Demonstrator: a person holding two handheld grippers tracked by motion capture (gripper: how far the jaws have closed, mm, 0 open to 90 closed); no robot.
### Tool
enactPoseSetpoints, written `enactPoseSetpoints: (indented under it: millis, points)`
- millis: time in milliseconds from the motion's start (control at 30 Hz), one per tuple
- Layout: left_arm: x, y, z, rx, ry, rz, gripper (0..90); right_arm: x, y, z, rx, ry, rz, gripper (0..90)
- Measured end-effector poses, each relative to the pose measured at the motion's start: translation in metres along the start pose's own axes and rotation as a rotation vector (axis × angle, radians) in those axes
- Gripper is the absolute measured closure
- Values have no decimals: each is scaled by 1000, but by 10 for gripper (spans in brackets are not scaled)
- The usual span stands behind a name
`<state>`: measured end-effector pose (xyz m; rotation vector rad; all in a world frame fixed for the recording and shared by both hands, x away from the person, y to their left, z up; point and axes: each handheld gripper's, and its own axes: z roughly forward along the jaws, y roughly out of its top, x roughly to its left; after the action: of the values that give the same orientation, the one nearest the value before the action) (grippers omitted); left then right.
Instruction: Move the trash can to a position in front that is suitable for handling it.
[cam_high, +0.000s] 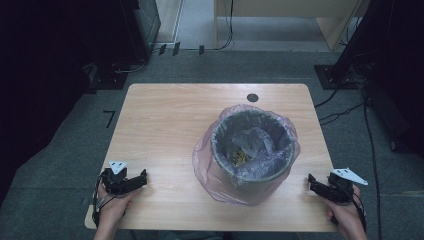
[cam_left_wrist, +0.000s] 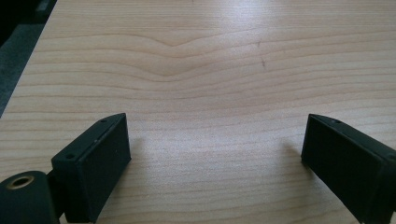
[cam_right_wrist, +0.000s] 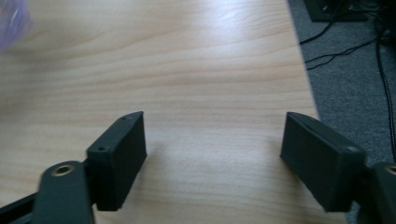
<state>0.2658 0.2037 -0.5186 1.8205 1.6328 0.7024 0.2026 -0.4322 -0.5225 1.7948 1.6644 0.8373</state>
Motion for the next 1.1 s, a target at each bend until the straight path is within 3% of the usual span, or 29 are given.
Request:
enactPoseSetpoints:
  millis: [133, 367, 500, 867, 1100]
  points:
    - [0, 0, 0, 2, 1, 0, 74, -1, 3, -2, -56, -25, 16, 326]
    - [-2, 1, 1, -1, 1, -2, 74, 10, 18, -4, -134, 23, 89, 422]
    - [-3, 1, 1, 0, 0, 0, 74, 18, 27, -2, -165, 37, 105, 490]
    - [-3, 1, 1, 0, 0, 1, 75, 41, 42, 9, -209, 76, 75, 562]
    - [-3, 2, 2, -1, -3, 2, 75, 61, 48, 16, -227, 144, 62, 585]
